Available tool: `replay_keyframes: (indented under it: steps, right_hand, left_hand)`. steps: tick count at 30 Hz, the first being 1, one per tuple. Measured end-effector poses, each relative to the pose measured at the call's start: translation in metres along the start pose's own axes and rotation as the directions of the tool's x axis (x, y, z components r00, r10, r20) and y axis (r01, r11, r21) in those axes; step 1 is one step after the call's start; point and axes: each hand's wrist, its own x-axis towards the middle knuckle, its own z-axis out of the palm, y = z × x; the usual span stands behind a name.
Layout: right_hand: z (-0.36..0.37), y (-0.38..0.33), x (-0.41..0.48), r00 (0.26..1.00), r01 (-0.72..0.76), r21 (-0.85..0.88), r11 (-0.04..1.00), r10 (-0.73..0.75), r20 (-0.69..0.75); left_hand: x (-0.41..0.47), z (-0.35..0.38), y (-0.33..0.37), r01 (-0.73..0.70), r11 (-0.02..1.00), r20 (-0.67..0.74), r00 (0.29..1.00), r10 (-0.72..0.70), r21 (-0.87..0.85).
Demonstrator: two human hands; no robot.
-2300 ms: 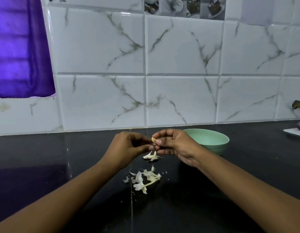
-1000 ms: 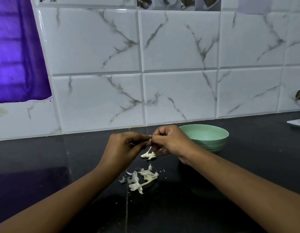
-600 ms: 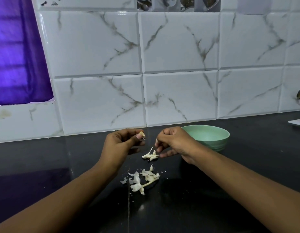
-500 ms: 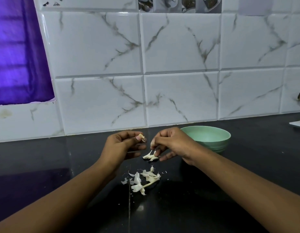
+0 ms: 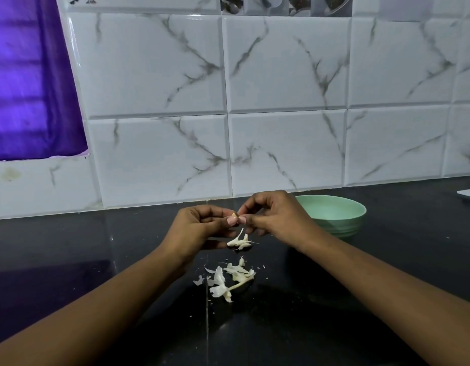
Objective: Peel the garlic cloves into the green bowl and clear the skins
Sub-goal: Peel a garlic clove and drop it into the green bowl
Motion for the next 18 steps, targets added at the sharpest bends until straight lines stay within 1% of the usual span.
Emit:
replay_keyframes:
  steps: [3, 6, 12, 14, 17, 18]
  right_hand:
    - [0.000, 0.000, 0.000, 1.000, 0.029, -0.051, 0.998, -0.029, -0.004]
    - [0.001, -0.001, 0.000, 1.000, 0.023, -0.049, 0.999, -0.023, -0.001]
    - [0.000, 0.003, 0.002, 0.999, -0.038, -0.045, 0.998, 0.039, 0.021]
    - [0.000, 0.004, 0.002, 0.995, -0.057, -0.036, 0.998, 0.060, 0.076]
    - [-0.002, 0.004, 0.001, 0.975, -0.068, -0.081, 0.994, 0.084, 0.207]
    - [-0.003, 0.003, 0.001, 0.969, -0.068, -0.100, 0.993, 0.090, 0.231]
  left_hand:
    - [0.000, 0.001, 0.000, -0.025, 0.999, -0.004, 1.000, 0.025, -0.019]
    - [0.000, 0.004, -0.002, -0.042, 0.998, 0.002, 0.999, 0.042, -0.045]
    - [0.005, -0.003, -0.001, -0.004, 0.991, -0.061, 0.998, -0.004, -0.131]
    - [0.006, -0.007, -0.001, 0.041, 0.990, -0.050, 0.998, -0.049, -0.137]
    - [0.006, -0.007, -0.002, 0.089, 0.991, -0.013, 0.996, -0.091, -0.098]
    - [0.006, -0.007, -0.002, 0.096, 0.992, -0.006, 0.995, -0.097, -0.081]
